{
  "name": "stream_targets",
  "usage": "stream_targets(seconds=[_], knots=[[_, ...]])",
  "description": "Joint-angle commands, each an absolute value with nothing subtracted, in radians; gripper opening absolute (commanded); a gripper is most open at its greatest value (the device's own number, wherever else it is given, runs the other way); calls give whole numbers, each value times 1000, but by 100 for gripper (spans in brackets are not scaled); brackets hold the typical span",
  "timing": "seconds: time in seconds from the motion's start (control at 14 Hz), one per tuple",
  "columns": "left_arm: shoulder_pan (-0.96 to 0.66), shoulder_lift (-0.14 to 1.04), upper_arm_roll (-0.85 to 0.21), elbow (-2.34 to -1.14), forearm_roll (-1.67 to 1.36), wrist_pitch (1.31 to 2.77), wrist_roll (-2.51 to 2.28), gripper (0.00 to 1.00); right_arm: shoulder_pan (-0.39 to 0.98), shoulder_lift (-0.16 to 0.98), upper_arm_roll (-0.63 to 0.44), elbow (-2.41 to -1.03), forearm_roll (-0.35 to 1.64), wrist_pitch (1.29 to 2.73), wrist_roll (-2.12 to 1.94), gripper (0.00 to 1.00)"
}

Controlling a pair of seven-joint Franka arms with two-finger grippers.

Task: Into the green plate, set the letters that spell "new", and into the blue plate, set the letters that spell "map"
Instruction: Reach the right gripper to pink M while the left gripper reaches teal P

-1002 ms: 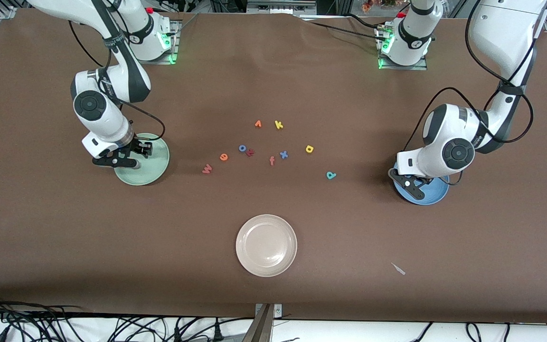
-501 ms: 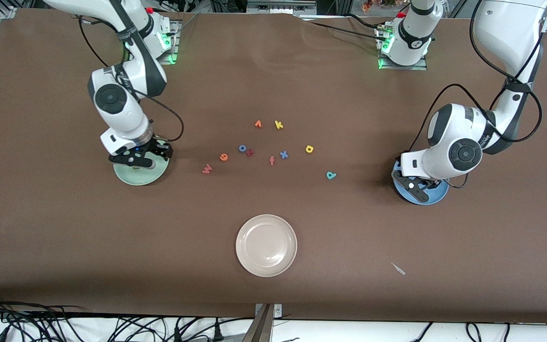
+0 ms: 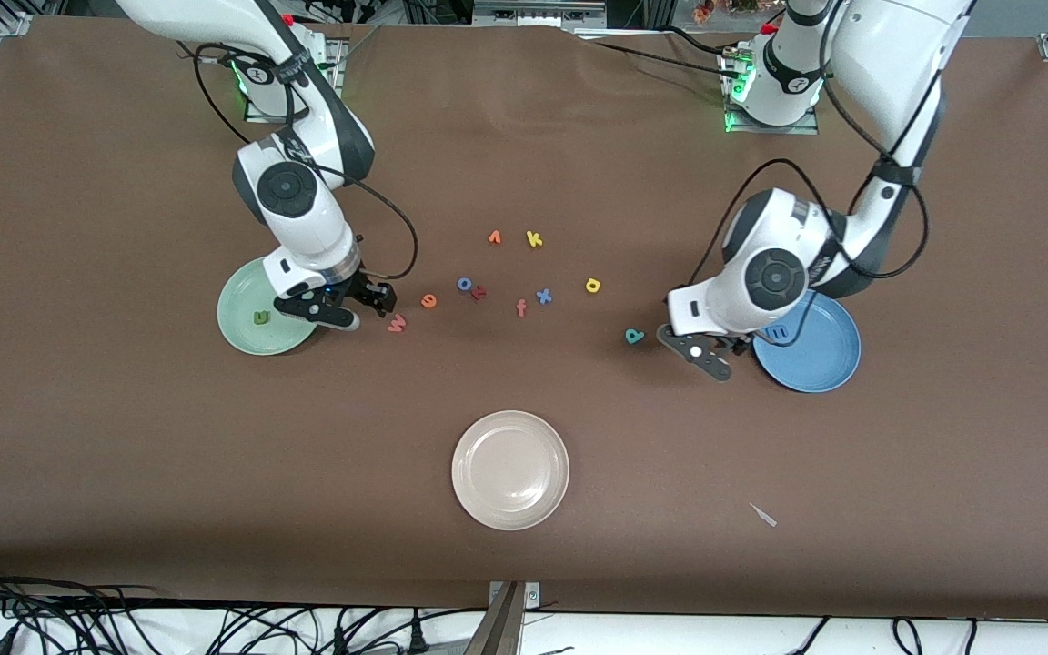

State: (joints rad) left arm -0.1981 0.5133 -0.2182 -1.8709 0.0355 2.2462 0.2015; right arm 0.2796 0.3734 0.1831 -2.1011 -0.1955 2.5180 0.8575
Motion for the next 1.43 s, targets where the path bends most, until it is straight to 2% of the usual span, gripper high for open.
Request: stream_targets(seconds=[0.0, 0.43, 0.72, 1.15, 1.29, 1.36], knots=[[-251, 572, -212, -1848, 17, 2339, 129, 100, 305, 456, 184, -2022, -195, 2519, 902, 86], [-327, 629, -209, -1853, 47, 2439, 12, 99, 310, 511, 183, -2022, -198, 2599, 904, 86], [-327, 634, -207, -1853, 86, 2439, 0, 90, 310, 538, 183, -2022, -199, 2634, 904, 84], [-336, 646, -210, -1852, 204, 2439, -101, 89, 311, 575, 184, -2026, -198, 2675, 925, 73], [-336, 655, -210, -1852, 204, 2439, -103, 83, 316, 577, 183, -2028, -198, 2675, 925, 64], [-336, 657, -210, -1850, 204, 2439, -103, 76, 316, 577, 184, -2029, -198, 2675, 925, 58]])
